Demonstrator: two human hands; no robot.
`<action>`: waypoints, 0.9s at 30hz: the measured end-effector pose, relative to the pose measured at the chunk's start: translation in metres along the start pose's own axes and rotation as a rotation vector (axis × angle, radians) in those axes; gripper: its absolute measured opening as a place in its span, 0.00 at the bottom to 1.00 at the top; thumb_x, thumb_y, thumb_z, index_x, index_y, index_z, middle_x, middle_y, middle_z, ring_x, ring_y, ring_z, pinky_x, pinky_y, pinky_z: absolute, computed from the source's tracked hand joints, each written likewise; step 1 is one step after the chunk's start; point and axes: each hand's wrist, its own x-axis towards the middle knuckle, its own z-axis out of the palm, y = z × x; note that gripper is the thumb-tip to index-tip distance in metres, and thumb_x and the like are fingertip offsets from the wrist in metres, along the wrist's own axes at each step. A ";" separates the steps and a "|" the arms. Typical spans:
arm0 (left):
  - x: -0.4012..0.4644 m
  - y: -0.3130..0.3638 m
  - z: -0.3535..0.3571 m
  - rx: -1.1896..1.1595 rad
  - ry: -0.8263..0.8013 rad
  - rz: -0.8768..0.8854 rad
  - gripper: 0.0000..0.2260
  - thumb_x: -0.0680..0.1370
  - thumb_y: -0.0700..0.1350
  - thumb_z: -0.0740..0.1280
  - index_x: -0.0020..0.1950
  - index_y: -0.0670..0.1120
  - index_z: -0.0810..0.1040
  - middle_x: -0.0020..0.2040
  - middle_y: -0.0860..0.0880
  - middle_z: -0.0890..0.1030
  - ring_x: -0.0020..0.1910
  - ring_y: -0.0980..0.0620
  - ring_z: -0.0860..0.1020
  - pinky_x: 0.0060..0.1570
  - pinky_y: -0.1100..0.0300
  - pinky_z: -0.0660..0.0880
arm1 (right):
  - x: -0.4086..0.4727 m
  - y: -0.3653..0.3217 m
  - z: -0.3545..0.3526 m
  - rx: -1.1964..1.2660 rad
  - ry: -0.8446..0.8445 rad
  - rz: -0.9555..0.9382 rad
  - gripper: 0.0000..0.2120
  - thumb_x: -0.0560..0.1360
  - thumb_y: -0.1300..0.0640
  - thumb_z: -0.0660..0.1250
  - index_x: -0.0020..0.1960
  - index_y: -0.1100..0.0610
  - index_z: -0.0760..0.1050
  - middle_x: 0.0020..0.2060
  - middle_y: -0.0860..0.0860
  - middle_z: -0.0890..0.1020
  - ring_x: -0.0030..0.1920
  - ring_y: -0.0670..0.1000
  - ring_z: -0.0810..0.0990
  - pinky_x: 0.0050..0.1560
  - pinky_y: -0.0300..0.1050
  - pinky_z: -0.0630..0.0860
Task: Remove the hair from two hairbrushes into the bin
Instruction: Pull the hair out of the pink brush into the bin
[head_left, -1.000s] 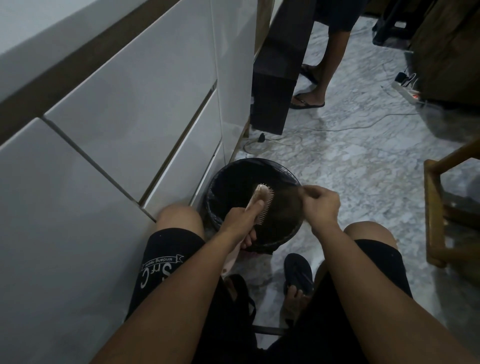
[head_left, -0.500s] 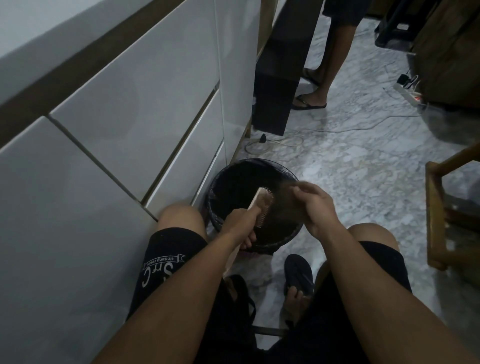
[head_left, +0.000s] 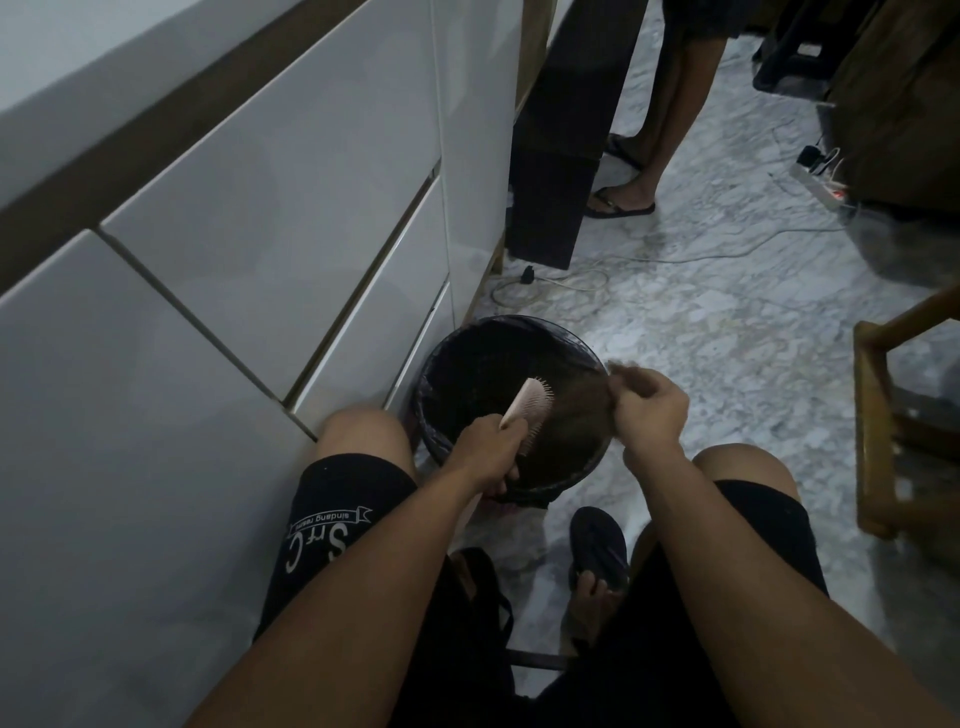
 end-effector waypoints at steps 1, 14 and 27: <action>0.001 0.000 0.000 -0.013 0.002 -0.005 0.18 0.81 0.53 0.56 0.61 0.42 0.74 0.35 0.43 0.80 0.23 0.51 0.73 0.23 0.63 0.69 | 0.001 0.001 -0.001 0.073 0.031 0.055 0.08 0.73 0.66 0.70 0.43 0.53 0.82 0.43 0.51 0.85 0.49 0.55 0.84 0.55 0.58 0.81; 0.003 -0.001 0.000 -0.072 0.071 0.044 0.18 0.79 0.57 0.60 0.52 0.43 0.76 0.34 0.44 0.81 0.20 0.52 0.73 0.23 0.62 0.69 | -0.028 -0.003 0.001 -0.378 -0.623 -0.031 0.17 0.66 0.47 0.78 0.50 0.56 0.83 0.45 0.52 0.86 0.45 0.51 0.85 0.42 0.39 0.81; 0.001 -0.001 -0.004 0.038 0.182 0.085 0.19 0.79 0.57 0.60 0.55 0.41 0.76 0.46 0.39 0.82 0.39 0.40 0.82 0.35 0.54 0.77 | -0.007 0.002 -0.003 -0.709 -0.131 -0.179 0.10 0.71 0.65 0.65 0.49 0.58 0.81 0.46 0.58 0.83 0.47 0.59 0.81 0.45 0.49 0.78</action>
